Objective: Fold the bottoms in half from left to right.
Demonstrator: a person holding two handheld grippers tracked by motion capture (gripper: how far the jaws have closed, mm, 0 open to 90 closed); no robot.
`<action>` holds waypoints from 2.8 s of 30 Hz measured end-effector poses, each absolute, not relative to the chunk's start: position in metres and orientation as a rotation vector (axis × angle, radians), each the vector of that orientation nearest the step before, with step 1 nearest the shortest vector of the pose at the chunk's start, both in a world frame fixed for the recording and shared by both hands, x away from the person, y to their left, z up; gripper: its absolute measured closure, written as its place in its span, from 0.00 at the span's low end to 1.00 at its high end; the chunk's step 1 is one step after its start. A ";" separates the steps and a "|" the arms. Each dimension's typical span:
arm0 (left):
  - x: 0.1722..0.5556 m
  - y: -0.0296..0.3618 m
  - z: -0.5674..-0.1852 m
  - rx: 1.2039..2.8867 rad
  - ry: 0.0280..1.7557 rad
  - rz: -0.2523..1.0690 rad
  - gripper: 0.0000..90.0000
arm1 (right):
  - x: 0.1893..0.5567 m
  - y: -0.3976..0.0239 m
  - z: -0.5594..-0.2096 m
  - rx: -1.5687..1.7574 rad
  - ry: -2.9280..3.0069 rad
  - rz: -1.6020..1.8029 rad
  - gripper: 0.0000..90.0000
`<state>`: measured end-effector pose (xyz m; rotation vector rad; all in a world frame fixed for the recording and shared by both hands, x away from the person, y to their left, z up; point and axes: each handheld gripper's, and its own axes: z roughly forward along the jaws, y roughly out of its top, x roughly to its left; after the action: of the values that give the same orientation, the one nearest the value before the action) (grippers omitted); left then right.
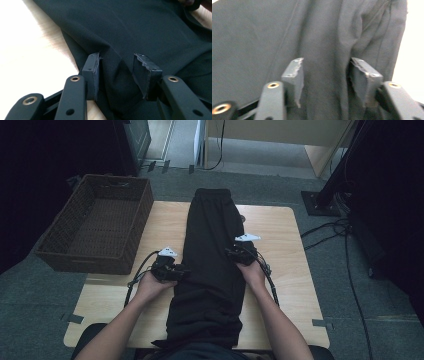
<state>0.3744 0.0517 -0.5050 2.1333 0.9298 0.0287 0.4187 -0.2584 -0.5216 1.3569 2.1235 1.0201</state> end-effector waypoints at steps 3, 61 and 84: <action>0.381 0.051 -0.501 2.129 0.939 0.053 0.61 | 0.416 -0.259 -0.522 1.350 2.129 1.032 0.65; 0.369 0.024 -0.511 2.182 0.820 -0.016 0.90 | 0.323 -0.278 -0.516 1.289 2.346 1.125 0.92; 0.384 0.035 -0.492 2.158 0.807 0.068 0.72 | 0.333 -0.293 -0.498 1.284 2.289 1.229 0.65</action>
<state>0.3838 0.0351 -0.4922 2.1583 0.8073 0.0682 0.3329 -0.2926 -0.4976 1.2840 2.2893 1.2287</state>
